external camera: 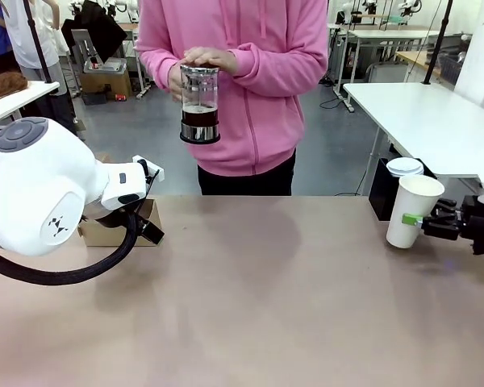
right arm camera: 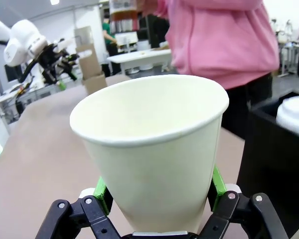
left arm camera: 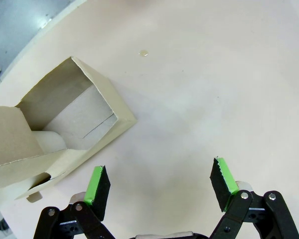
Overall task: Pour a drink into a cup and package it in a carrier.
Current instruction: Pick up the 600 ml Paper Cup and place it in the middle top area of the table.
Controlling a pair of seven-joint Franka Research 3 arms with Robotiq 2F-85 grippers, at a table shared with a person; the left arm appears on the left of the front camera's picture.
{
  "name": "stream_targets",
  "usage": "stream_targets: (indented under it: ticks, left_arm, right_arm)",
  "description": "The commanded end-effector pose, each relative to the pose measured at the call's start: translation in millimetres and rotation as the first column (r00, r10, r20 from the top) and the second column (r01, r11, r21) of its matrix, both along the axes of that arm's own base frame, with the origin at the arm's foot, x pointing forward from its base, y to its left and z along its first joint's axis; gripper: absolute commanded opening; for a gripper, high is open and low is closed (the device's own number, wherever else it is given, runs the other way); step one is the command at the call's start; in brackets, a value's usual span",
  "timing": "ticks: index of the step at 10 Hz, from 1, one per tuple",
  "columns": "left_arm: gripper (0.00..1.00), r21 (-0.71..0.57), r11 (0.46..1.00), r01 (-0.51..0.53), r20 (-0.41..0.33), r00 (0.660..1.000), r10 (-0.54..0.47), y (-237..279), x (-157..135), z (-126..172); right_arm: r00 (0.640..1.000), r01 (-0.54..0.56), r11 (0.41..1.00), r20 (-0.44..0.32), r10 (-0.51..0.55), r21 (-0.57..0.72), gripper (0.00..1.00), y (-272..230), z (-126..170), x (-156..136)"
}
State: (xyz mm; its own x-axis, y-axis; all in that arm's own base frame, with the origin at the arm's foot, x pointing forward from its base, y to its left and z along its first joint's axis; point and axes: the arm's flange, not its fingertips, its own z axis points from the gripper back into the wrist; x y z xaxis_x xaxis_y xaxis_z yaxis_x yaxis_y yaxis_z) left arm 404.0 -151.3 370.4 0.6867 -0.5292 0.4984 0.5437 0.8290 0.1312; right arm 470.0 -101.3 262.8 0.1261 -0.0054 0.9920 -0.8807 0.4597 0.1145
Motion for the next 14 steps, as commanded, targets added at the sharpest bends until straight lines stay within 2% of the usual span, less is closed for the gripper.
stream_targets:
  ticks: [1,3,5,8,11,13,14]
  left_arm:
    - [1.00,-0.001,1.000,0.001,0.000,1.000,-0.001,0,0,0]
    - [1.00,-0.001,1.000,0.001,0.000,1.000,-0.001,0,0,0]
    - [1.00,-0.001,1.000,0.001,0.000,1.000,-0.001,0,0,0]
    - [1.00,-0.001,1.000,0.001,0.000,1.000,-0.001,0,0,0]
    - [1.00,-0.001,1.000,0.001,0.000,1.000,-0.001,0,0,0]
    - [1.00,-0.001,1.000,0.001,0.000,1.000,-0.001,0,0,0]
    - [1.00,-0.001,1.000,0.001,0.000,1.000,-0.001,0,0,0]
  right_arm:
    - [0.995,0.099,0.995,0.012,-0.099,0.011,0.87,39,40,-5]
    - [0.991,0.136,0.990,0.014,-0.137,0.025,0.87,97,72,-7]
    - [0.991,0.135,0.991,-0.005,-0.134,0.023,0.87,163,86,17]
    - [0.991,0.128,0.992,-0.025,-0.128,-0.012,0.87,242,68,79]
    - [0.991,0.128,0.991,-0.031,-0.129,-0.045,0.87,283,34,124]
    - [0.993,0.114,0.992,-0.013,-0.114,-0.054,0.87,292,21,132]
    - [0.997,0.069,0.997,-0.036,-0.071,-0.031,0.87,289,22,134]
